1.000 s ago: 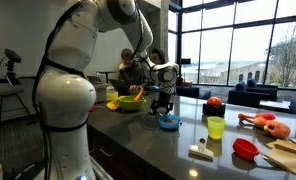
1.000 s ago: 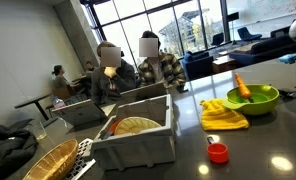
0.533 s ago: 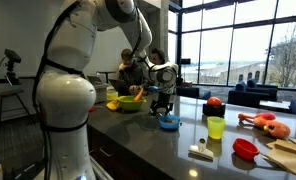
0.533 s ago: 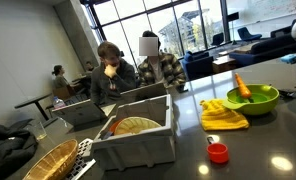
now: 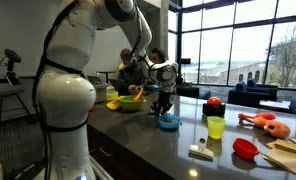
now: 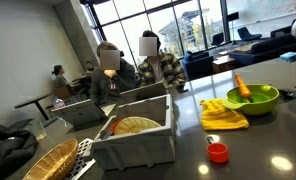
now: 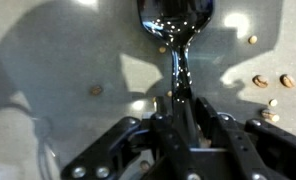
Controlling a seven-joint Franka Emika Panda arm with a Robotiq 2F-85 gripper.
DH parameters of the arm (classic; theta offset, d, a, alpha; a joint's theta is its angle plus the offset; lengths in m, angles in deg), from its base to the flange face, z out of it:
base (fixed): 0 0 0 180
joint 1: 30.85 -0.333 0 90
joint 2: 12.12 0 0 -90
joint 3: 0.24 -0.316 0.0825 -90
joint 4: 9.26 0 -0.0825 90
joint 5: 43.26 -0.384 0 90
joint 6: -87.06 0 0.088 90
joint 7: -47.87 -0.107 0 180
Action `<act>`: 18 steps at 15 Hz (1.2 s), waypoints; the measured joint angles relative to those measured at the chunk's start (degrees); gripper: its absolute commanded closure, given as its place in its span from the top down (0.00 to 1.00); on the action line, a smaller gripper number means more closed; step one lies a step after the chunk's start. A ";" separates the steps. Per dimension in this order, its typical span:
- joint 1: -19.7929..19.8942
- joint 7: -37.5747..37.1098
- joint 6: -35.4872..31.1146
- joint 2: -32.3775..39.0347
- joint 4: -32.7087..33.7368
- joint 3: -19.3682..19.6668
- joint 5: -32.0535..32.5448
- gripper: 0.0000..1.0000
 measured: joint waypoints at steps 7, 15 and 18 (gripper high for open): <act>-0.56 -1.19 -0.05 -0.36 -0.30 -0.12 1.39 0.06; -1.83 -10.12 0.15 -4.53 -0.32 0.04 11.87 0.06; -1.85 -15.13 1.27 -7.30 -0.28 0.25 17.20 0.06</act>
